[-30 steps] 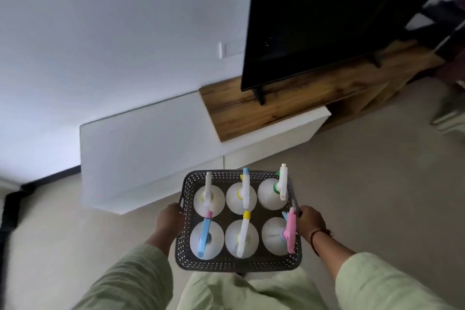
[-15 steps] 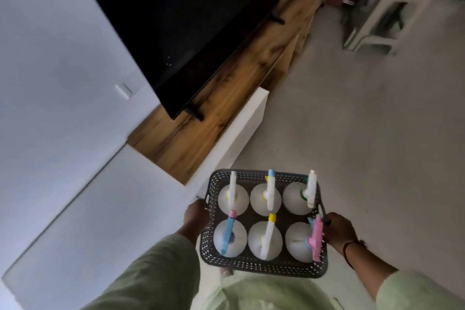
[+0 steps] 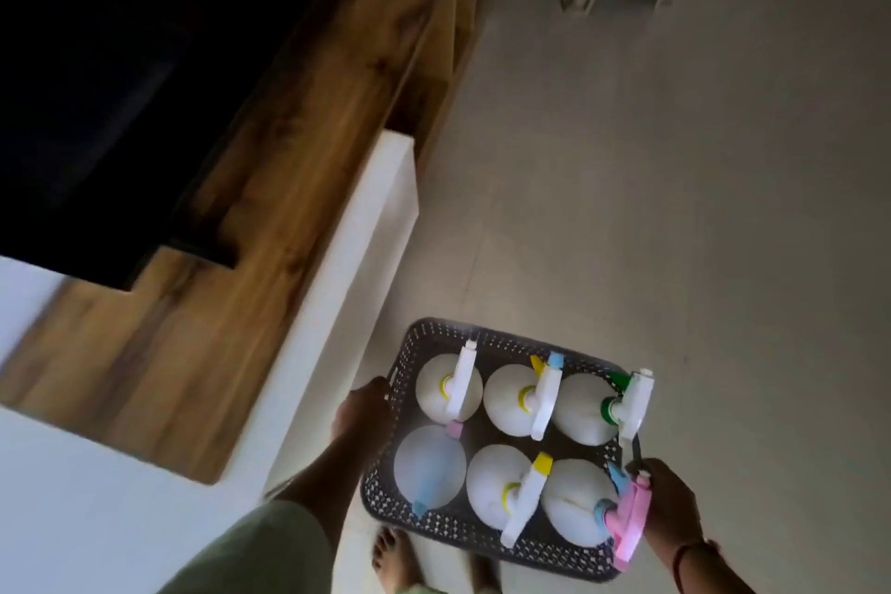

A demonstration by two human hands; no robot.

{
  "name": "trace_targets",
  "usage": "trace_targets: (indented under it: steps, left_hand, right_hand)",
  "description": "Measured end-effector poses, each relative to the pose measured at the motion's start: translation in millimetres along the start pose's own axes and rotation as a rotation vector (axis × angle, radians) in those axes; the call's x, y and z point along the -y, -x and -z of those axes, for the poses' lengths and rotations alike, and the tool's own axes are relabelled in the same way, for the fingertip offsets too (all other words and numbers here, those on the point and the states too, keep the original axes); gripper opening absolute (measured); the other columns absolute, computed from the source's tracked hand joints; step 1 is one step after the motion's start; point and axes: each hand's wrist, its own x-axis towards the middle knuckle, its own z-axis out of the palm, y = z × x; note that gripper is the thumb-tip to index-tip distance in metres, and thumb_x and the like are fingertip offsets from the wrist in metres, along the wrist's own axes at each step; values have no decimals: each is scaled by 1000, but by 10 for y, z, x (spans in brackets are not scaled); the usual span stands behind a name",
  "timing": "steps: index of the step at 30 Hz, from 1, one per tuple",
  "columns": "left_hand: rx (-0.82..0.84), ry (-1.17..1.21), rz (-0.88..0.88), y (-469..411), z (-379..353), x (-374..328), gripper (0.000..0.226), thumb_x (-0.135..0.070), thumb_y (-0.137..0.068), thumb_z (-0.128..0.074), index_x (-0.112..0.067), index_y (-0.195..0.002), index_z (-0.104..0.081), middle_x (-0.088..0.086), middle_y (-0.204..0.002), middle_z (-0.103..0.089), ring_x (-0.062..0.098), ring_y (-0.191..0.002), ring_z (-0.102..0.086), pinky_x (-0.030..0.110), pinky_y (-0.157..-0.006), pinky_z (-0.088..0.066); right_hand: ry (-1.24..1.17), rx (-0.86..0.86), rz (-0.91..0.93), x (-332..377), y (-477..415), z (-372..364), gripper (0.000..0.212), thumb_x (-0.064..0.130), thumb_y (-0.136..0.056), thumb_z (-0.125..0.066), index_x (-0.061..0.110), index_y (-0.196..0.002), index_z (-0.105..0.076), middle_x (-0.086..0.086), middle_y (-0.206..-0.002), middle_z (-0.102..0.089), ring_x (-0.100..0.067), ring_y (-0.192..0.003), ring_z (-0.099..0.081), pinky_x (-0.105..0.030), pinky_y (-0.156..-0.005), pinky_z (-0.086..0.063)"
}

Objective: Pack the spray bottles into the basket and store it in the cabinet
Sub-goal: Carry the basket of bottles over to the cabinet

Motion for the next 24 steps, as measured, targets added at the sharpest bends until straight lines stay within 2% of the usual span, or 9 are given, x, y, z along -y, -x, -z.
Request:
trace_targets:
  steps: [3,5,7,9,17,20,24]
  left_hand:
    - [-22,-89,-87,-518,-431,66,22,-22,-87,-44,-19,-100,-61,14,-102,-70,31,-89,-65,25,-64,-43]
    - [-21,-126,-117,-842,-682,122,21,-19,-87,-45,-16,-100,-61,18,-104,-69,36,-95,-65,33,-73,-49]
    - [-23,-141,-122,-1175,-965,203,19,-19,-87,-47,-13,-99,-61,19,-106,-69,38,-96,-64,35,-76,-49]
    - [-19,-145,-134,-1489,-1229,312,19,-19,-86,-50,-11,-100,-62,19,-105,-69,37,-97,-63,35,-77,-47]
    - [-28,-212,-113,-2305,-1966,750,23,-13,-88,-50,-4,-107,-60,21,-113,-66,39,-105,-59,38,-85,-45]
    - [-31,-226,-110,-2495,-2113,835,23,-12,-89,-49,-5,-107,-59,22,-114,-65,40,-105,-59,38,-84,-45]
    - [-49,-236,-112,-2645,-2249,902,23,-12,-90,-47,-4,-108,-58,22,-114,-65,41,-104,-59,39,-84,-45]
  right_hand:
    - [-111,-9,-60,-168,-495,-414,24,4,-75,-67,17,-69,-48,-3,-68,-53,-27,-72,-53,-25,-71,-40]
    - [-191,-35,-96,-278,-832,-690,15,-3,-78,-63,10,-77,-57,-15,-80,-64,-32,-83,-60,-29,-77,-43]
    - [-157,-61,-61,-389,-1206,-1024,15,3,-79,-65,6,-93,-63,-16,-96,-68,-31,-92,-63,-25,-77,-40]
    - [-158,-74,-47,-447,-1563,-1336,15,9,-84,-61,6,-98,-63,-16,-100,-68,-32,-95,-63,-24,-74,-38]
    - [-115,-93,46,-511,-2575,-2193,19,14,-89,-58,-3,-92,-64,-25,-100,-68,-38,-95,-63,-26,-72,-37]
    - [-125,-87,36,-512,-2771,-2388,20,14,-91,-56,-4,-96,-63,-25,-103,-68,-38,-98,-62,-30,-77,-42]
    - [-147,-90,12,-521,-2899,-2550,18,12,-89,-58,-3,-96,-64,-24,-103,-68,-37,-99,-62,-28,-77,-42]
